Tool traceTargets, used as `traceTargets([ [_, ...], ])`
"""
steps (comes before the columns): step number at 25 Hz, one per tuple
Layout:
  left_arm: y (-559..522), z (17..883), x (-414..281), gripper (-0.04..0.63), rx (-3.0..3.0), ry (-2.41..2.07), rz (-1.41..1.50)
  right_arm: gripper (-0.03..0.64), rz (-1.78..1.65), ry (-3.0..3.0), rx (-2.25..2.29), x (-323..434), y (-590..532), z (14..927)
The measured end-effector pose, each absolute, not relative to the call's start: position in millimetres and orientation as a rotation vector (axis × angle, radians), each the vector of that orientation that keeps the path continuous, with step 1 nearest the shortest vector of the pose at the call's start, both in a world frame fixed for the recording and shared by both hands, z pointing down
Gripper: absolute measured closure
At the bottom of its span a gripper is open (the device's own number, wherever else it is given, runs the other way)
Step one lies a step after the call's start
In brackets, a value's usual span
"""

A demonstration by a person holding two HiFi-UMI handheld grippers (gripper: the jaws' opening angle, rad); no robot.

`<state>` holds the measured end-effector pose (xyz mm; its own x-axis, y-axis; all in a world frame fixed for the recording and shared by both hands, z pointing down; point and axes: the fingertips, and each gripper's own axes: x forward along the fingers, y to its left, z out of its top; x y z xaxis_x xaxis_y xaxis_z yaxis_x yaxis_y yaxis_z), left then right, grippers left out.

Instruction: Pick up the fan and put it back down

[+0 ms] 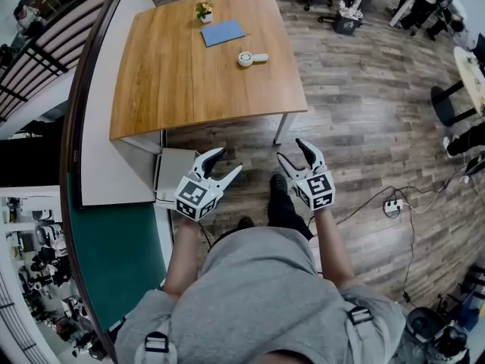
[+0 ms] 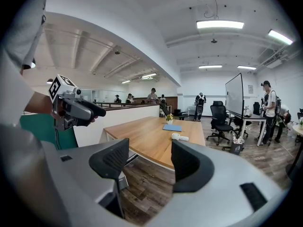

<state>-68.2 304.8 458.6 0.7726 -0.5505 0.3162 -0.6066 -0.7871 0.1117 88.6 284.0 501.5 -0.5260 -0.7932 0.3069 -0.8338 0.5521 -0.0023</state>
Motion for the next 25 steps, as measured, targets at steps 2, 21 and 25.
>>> traceTargets([
  [2,293.7,460.3,-63.8,0.345,2.749,-0.919,0.41,0.328,0.234,-2.524,1.349,94.8,270.7,503.3],
  [21,219.8,467.6,-9.0,0.345,2.683,-0.962,0.454,0.342,0.32,-2.555,1.236,139.8,196.6,518.7],
  [25,208.1,473.2,2.8,0.345,2.67,-0.984,0.467,0.345,0.334,-2.567,1.198,148.7,180.0,526.4],
])
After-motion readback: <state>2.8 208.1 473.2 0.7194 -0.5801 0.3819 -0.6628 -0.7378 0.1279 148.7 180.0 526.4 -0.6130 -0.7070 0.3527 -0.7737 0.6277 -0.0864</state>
